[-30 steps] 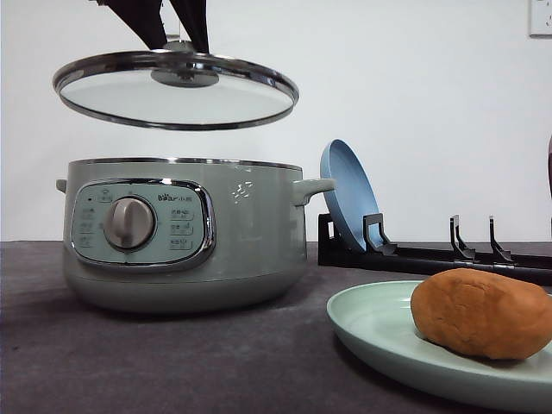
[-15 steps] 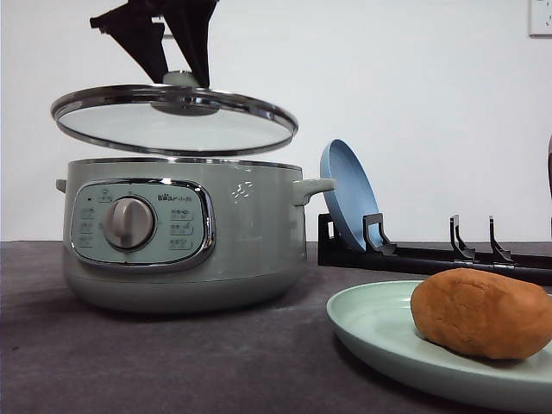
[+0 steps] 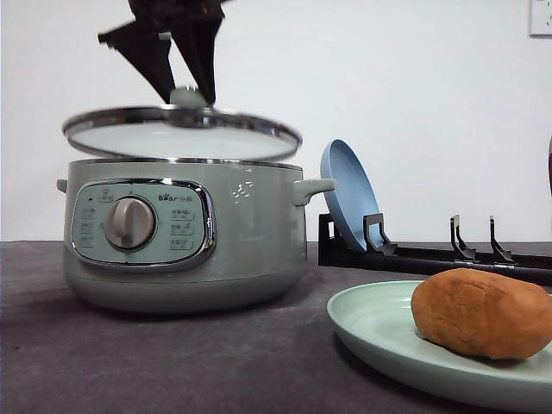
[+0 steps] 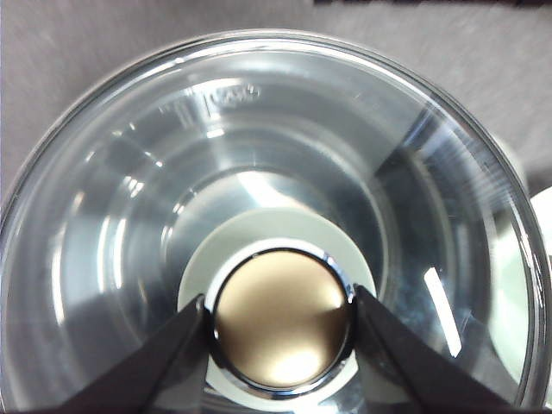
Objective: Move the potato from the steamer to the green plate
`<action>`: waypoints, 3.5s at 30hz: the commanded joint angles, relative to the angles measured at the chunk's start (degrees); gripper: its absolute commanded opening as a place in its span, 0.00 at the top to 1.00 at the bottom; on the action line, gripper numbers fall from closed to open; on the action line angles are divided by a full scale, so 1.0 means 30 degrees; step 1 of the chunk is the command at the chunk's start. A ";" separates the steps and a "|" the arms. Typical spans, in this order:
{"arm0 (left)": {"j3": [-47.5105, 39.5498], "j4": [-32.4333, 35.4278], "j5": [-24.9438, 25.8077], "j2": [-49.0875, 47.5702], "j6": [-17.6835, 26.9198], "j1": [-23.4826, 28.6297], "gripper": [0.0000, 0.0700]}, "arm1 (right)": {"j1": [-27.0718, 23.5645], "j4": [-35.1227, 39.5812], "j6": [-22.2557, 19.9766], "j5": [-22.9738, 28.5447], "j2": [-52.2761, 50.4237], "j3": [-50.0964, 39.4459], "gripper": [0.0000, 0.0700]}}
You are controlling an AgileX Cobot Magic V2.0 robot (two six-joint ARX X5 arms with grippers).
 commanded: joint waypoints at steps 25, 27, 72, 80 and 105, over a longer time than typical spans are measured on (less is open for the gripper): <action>0.0584 0.0635 -0.0817 0.1150 0.0039 -0.0117 0.98 | 0.0080 0.0106 0.0066 0.0060 0.0087 0.0306 0.00; 0.0583 0.0557 -0.0788 0.1180 0.0036 -0.0117 0.98 | 0.0080 -0.0019 0.0066 0.0040 0.0087 0.0306 0.00; 0.0583 0.0596 -0.0803 0.1043 0.0488 -0.0125 0.98 | 0.0080 -0.0102 0.0059 0.0022 0.0087 0.0306 0.00; 0.0583 0.0933 -0.0803 0.0486 0.0530 -0.0117 0.98 | 0.0080 -0.0102 0.0066 0.0022 0.0087 0.0306 0.00; 0.0583 -0.0135 -0.0795 0.0386 0.0321 -0.0227 0.73 | 0.0080 -0.0102 0.0073 0.0014 0.0087 0.0306 0.00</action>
